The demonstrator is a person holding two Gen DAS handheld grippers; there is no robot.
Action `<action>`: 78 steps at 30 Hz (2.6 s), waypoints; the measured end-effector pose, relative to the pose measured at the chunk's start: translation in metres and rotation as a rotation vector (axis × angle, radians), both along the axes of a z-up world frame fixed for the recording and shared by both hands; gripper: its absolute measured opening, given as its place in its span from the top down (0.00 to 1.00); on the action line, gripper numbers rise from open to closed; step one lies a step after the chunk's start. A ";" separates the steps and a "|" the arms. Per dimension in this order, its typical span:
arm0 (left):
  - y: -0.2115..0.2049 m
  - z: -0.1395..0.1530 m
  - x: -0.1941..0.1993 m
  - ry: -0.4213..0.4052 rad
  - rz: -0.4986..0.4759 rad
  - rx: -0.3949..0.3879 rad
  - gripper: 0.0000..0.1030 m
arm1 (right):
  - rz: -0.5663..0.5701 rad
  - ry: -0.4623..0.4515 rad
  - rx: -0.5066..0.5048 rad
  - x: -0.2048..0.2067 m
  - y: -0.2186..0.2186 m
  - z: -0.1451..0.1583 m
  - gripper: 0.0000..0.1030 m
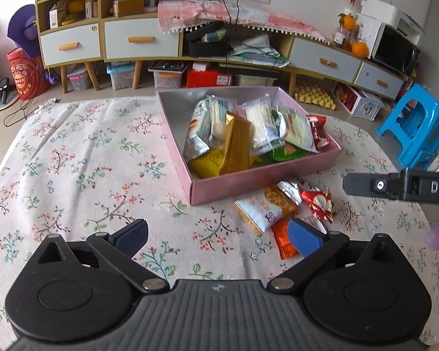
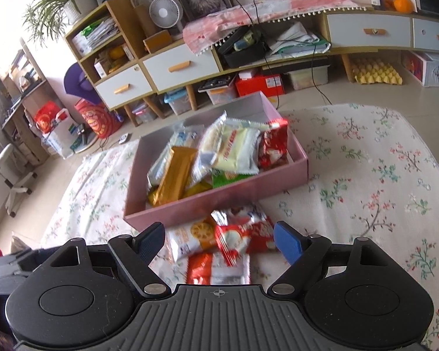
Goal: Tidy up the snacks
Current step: 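Move both open tools back over the snacks beside the box, then grasp the lotus-biscuit packet with the left tool while the right tool grasps the red candy bag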
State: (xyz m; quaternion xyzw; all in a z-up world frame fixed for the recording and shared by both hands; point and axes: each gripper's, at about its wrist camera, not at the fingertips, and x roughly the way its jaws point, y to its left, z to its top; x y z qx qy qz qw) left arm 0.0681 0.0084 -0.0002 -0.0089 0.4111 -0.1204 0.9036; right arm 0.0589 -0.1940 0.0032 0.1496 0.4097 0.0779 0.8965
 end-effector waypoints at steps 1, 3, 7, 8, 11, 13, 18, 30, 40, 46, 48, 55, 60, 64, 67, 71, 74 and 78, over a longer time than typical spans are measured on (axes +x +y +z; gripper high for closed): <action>-0.002 -0.001 0.000 0.003 -0.005 0.004 0.01 | 0.003 0.007 -0.003 -0.001 0.000 -0.003 0.19; -0.006 -0.003 0.000 0.000 -0.023 0.025 0.01 | 0.013 0.020 -0.024 -0.002 0.001 -0.005 0.19; -0.012 -0.005 -0.003 -0.023 -0.054 0.084 0.01 | 0.020 0.020 -0.090 -0.008 0.004 -0.006 0.19; -0.013 -0.006 -0.003 -0.024 -0.058 0.091 0.01 | 0.024 0.022 -0.101 -0.008 0.004 -0.007 0.19; -0.014 -0.010 0.000 -0.014 -0.061 0.104 0.01 | 0.038 0.019 -0.133 -0.008 0.006 -0.008 0.19; -0.014 -0.013 0.003 -0.004 -0.056 0.106 0.01 | 0.044 0.022 -0.152 -0.005 0.007 -0.010 0.19; -0.015 -0.018 0.008 0.023 -0.053 0.103 0.01 | 0.042 0.057 -0.120 0.005 0.004 -0.018 0.19; -0.030 -0.033 0.018 -0.005 -0.162 0.139 0.07 | -0.050 0.130 -0.009 0.035 -0.012 -0.047 0.19; -0.042 -0.043 0.030 -0.018 -0.231 0.111 0.28 | -0.056 0.141 -0.111 0.037 -0.008 -0.058 0.19; -0.051 -0.048 0.034 -0.011 -0.254 0.123 0.40 | -0.085 0.195 -0.121 0.033 -0.024 -0.059 0.19; -0.052 -0.048 0.034 -0.014 -0.254 0.125 0.42 | -0.112 0.217 -0.118 0.033 -0.033 -0.059 0.19; -0.052 -0.050 0.038 -0.012 -0.262 0.102 0.47 | -0.162 0.250 -0.039 0.029 -0.057 -0.055 0.19; -0.055 -0.050 0.036 -0.011 -0.263 0.100 0.51 | -0.146 0.237 -0.010 0.028 -0.057 -0.049 0.19; -0.053 -0.047 0.032 0.010 -0.215 0.126 0.51 | -0.149 0.234 -0.004 0.030 -0.057 -0.048 0.19; -0.045 -0.046 0.027 0.033 -0.165 0.157 0.51 | -0.153 0.241 0.017 0.031 -0.060 -0.047 0.19; -0.033 -0.041 0.019 0.072 -0.149 0.161 0.50 | -0.146 0.239 0.054 0.030 -0.062 -0.042 0.19; -0.024 -0.039 0.014 0.078 -0.183 0.148 0.47 | -0.145 0.221 0.070 0.030 -0.062 -0.039 0.19; -0.021 -0.041 0.012 0.036 -0.230 0.157 0.34 | -0.155 0.178 0.087 0.035 -0.061 -0.043 0.19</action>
